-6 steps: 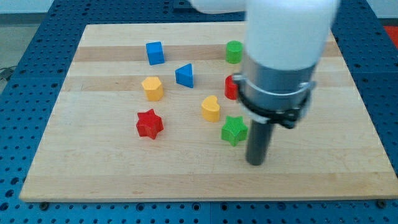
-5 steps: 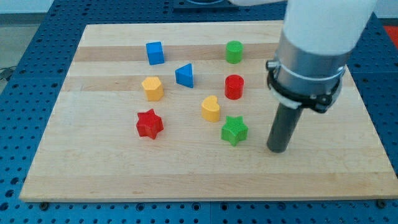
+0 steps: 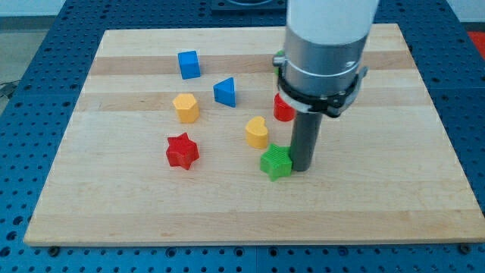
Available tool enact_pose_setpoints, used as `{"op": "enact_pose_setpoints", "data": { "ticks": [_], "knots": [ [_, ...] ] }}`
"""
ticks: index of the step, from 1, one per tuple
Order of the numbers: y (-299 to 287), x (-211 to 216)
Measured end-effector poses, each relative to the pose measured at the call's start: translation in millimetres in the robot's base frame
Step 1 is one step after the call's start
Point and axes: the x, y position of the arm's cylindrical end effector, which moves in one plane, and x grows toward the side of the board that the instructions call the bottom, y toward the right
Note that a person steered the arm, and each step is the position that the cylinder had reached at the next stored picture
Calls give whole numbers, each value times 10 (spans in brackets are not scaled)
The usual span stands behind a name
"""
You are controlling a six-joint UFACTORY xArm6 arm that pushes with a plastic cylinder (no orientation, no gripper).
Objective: Push the green star to the bottom right of the red star
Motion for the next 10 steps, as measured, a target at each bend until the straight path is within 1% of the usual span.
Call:
{"op": "enact_pose_setpoints", "data": {
  "ticks": [2, 4, 7, 8, 9, 10],
  "knots": [
    [-415, 75],
    [-587, -82],
    [-1020, -113],
    [-1022, -158],
    [-768, -86],
    [-368, 87]
  ]
}}
